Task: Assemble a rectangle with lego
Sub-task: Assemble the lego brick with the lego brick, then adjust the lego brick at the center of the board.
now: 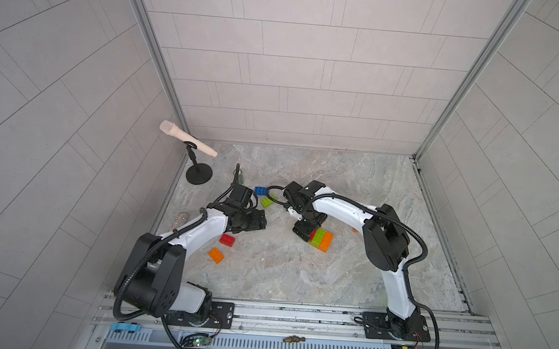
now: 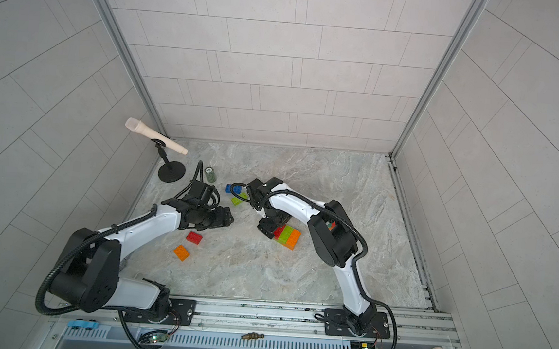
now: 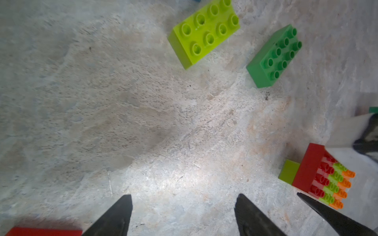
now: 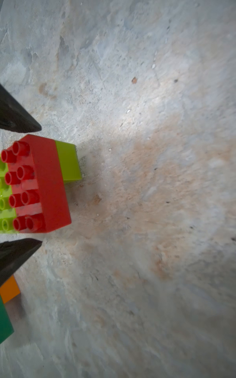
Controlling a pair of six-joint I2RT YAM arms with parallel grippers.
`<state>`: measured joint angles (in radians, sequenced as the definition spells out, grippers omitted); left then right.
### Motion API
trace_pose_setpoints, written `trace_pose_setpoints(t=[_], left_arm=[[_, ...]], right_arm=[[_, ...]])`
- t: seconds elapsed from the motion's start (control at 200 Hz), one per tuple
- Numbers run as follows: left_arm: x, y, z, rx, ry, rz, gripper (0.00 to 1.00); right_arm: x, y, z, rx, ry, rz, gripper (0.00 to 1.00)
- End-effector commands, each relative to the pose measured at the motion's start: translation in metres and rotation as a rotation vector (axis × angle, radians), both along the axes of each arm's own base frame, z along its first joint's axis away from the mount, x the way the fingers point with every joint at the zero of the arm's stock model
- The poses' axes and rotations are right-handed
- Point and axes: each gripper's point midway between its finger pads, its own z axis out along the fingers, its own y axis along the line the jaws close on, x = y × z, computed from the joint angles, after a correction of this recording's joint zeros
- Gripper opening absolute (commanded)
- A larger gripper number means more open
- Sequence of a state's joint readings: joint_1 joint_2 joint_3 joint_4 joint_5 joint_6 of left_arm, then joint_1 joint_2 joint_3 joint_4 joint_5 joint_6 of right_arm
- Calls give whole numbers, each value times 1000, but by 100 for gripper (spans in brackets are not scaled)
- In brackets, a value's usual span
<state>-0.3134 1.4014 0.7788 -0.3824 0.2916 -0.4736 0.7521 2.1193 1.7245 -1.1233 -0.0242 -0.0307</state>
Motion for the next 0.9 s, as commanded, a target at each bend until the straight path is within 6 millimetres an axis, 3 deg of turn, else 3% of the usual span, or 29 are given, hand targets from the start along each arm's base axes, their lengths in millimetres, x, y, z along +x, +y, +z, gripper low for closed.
trace_pose_setpoints(t=[0.0,0.125,0.22,0.35,0.455,0.55,0.721,0.896], left_arm=[[1,-12,10,-27,-3,-53,84],[-2,-32,13,-46,3,-132,79],[-11,-53,7,-56,48,-217,77],[-17,-83,7,-132,77,-279,78],[-16,-104,12,-210,86,-300,80],[-14,-122,14,-276,96,-316,81],[-17,-148,6,-309,129,-377,74],[-15,-164,2,-318,148,-412,67]], right_arm=[[-1,-1,35,27,-52,-6,82],[0,-8,56,76,-126,-141,77],[-6,-18,61,151,-135,-356,69],[-18,-24,68,354,-141,-680,68],[-27,-31,60,498,-117,-914,68],[-32,-37,54,565,-110,-1024,68],[-32,-47,32,652,-54,-1134,68],[-30,-54,16,627,-33,-1161,68]])
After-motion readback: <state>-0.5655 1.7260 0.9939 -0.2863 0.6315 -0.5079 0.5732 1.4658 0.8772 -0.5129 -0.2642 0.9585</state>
